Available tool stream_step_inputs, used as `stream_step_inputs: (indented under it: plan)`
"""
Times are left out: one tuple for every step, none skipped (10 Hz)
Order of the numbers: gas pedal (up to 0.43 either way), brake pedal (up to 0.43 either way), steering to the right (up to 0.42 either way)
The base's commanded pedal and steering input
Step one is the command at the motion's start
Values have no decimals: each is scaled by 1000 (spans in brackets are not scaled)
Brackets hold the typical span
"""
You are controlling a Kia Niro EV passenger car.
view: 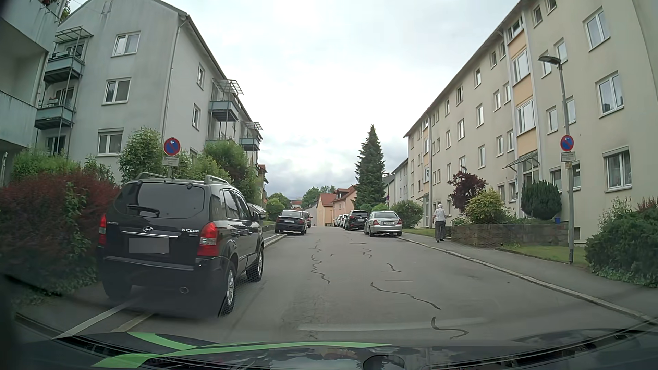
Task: Follow the waypoints while adhering to traffic rules and regulations
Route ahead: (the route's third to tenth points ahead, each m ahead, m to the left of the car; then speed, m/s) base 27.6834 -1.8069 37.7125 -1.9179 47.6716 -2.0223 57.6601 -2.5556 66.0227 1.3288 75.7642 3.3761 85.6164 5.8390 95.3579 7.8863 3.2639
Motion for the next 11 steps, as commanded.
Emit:
stream_step_inputs:
  plan:
    - [110,0,68]
    - [110,0,67]
    - [110,0,63]
    - [110,0,57]
    - [110,0,43]
    - [110,0,26]
    - [110,0,11]
    - [110,0,1]
    - [110,0,-11]
    - [110,0,-20]
    - [110,0,-32]
